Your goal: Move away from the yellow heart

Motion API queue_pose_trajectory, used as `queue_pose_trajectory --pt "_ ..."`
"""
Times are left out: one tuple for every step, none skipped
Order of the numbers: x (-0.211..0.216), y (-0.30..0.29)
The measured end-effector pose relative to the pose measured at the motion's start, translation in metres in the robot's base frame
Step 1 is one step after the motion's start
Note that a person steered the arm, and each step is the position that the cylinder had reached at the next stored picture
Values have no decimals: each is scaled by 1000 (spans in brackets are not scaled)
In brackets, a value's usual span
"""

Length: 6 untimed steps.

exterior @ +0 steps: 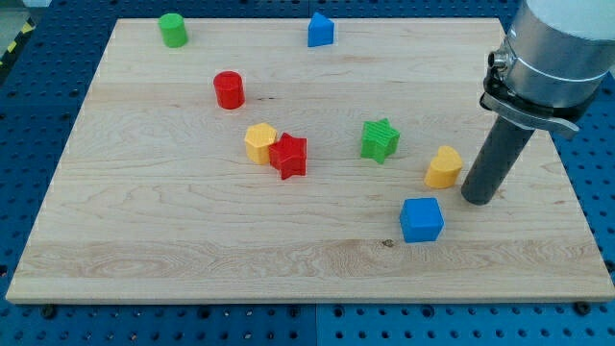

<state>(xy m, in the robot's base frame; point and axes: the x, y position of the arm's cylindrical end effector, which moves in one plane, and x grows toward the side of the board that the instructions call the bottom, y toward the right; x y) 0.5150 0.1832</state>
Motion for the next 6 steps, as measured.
queue_pose_trajectory --pt "0 4" --pt "0 10" --pt "0 15" --pt "-1 19" --pt "-2 22" --pt "-2 25"
